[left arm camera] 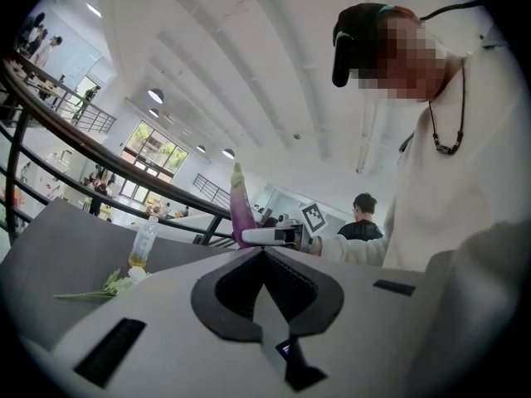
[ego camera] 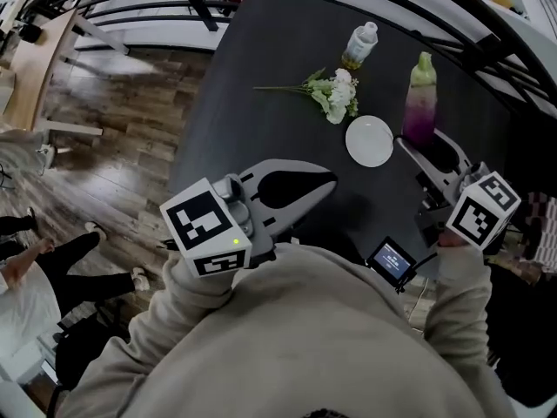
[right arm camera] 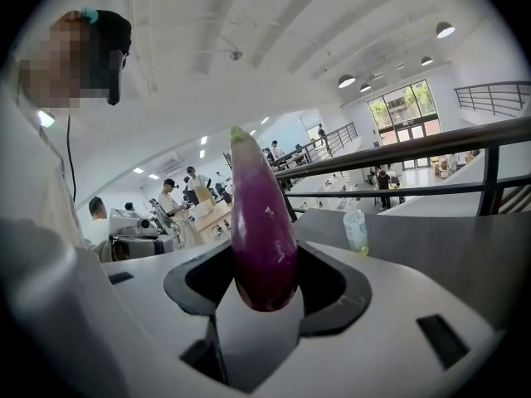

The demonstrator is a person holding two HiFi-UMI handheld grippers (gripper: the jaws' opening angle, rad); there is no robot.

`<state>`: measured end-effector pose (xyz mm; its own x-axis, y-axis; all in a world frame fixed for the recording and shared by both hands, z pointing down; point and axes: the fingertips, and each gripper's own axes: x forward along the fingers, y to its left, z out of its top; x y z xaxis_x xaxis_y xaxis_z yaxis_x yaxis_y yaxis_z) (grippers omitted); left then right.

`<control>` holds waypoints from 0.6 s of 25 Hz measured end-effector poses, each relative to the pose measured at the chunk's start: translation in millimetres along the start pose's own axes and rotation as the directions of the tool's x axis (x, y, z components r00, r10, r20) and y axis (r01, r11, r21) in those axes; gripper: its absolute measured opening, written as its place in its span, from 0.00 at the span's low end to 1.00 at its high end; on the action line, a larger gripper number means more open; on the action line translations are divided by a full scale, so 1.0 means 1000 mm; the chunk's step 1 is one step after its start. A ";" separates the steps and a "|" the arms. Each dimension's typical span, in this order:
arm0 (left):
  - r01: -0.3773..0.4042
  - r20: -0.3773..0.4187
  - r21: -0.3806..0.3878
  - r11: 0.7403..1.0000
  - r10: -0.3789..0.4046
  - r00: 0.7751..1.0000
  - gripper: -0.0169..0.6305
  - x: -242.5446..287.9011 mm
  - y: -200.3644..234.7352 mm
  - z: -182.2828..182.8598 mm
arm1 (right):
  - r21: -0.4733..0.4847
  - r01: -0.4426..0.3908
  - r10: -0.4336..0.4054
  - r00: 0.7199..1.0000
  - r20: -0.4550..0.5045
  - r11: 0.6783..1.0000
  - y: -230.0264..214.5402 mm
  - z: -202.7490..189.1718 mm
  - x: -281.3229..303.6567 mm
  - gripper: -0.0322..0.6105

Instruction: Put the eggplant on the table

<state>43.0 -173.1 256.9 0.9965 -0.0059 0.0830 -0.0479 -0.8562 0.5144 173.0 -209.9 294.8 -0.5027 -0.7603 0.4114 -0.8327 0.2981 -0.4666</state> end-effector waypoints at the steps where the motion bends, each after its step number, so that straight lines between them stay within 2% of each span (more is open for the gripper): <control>1: -0.010 0.002 -0.002 1.000 0.010 1.000 0.04 -0.003 0.001 -0.001 | 0.005 0.001 -0.001 1.000 -0.007 1.000 -0.003 -0.003 0.003 0.42; 15: -0.118 0.024 -0.054 0.992 0.119 0.993 0.04 -0.028 0.013 -0.012 | 0.031 0.012 -0.009 0.993 -0.119 0.999 -0.042 -0.046 0.043 0.42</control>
<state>13.5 -177.8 271.8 0.9850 -0.1202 0.1237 -0.1687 -0.8203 0.5464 175.7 -228.2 368.3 -0.5196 -0.6887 0.5057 -0.8314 0.2710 -0.4852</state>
